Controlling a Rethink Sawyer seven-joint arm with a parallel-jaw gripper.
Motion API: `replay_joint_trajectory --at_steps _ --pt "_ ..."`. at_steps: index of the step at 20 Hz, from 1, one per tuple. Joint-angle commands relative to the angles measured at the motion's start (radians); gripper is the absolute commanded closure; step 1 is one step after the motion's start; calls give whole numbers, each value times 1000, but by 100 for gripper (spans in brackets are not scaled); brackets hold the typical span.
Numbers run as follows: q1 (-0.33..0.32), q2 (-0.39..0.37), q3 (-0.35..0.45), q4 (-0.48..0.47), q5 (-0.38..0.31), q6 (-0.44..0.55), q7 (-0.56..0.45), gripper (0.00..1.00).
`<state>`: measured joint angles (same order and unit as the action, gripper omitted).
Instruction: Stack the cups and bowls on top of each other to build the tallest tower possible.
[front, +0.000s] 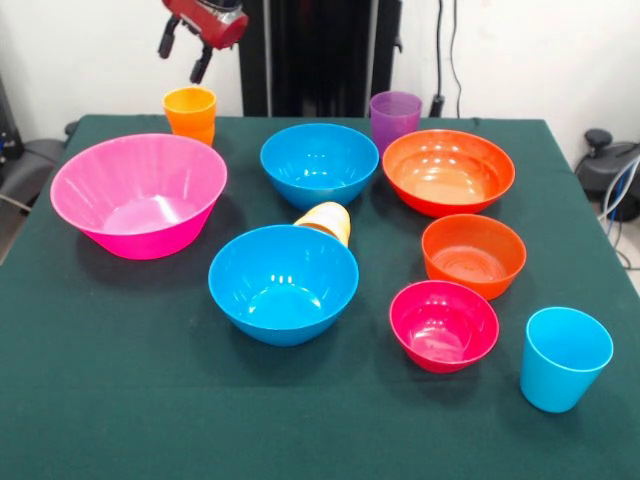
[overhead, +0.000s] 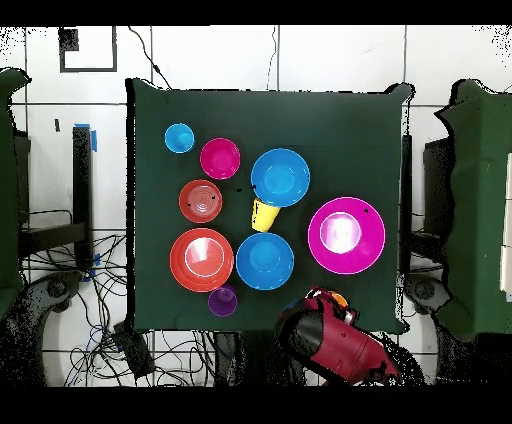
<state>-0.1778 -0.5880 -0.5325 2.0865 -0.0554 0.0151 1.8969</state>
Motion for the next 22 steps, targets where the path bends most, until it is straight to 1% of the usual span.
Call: replay_joint_trajectory --at_steps 1,7,15,20,22 --pt "29 88 117 103 67 -93 268 0" --pt "28 124 138 107 62 -139 318 0" --pt "62 165 142 115 76 -192 395 0" --pt "32 230 186 106 63 -276 432 0" --pt "7 232 199 104 49 -284 432 0"
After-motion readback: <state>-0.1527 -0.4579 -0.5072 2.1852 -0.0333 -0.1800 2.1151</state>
